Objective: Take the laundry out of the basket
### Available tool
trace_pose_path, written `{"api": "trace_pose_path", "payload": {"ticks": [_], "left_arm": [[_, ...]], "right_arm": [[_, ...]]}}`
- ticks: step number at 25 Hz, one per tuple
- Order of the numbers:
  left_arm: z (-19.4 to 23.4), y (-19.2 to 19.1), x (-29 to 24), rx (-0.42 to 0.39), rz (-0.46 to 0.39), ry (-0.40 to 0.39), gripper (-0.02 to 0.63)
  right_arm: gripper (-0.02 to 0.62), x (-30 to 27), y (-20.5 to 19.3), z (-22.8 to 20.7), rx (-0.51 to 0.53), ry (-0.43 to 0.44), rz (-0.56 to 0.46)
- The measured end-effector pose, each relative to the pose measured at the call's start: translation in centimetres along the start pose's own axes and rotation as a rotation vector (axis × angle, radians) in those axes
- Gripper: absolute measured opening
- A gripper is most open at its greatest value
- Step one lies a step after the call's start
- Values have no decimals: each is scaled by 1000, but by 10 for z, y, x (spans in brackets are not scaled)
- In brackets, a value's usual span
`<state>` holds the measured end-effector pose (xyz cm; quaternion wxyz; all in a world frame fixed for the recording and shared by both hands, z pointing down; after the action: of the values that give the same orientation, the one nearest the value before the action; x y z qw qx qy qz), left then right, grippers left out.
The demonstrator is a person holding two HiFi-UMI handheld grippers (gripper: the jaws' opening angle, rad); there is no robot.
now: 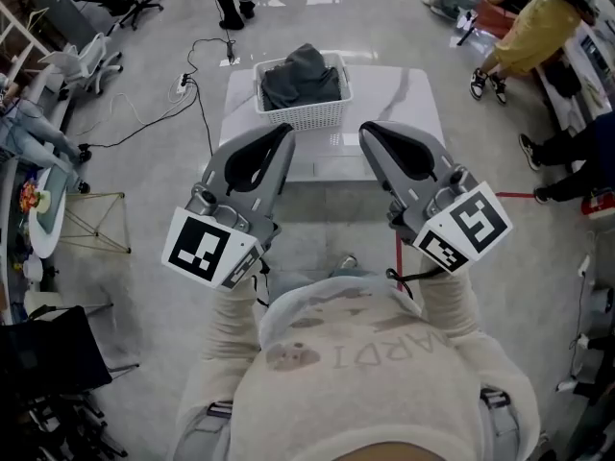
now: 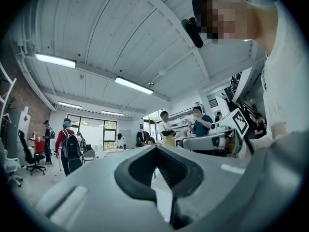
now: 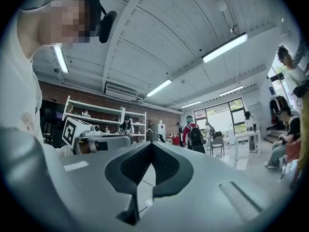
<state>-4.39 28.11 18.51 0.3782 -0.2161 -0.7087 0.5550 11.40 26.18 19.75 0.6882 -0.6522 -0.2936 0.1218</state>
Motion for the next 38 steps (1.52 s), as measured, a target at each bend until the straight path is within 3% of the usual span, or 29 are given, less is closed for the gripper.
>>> {"api": "trace_pose_path", "payload": {"ticks": [8, 19, 38], "left_arm": [[2, -10, -39, 17, 9, 4, 0], [48, -45, -87, 53, 20, -27, 0], [215, -110, -170, 47, 97, -23, 0]], "right_arm": [[28, 6, -4, -40, -25, -2, -6], [26, -21, -23, -93, -15, -53, 26], [27, -198, -79, -213, -57, -18, 49]]}}
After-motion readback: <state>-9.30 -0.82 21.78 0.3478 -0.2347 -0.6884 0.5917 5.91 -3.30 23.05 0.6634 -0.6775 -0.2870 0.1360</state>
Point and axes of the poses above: the fingertips, and each gripper's own axes: x backward along the fingers, z to its left, y out of its top, the point moved 5 cm from there along x, backward along the fingers, and after that the axes turned 11 degrees about -z, right-handed, at the moved point
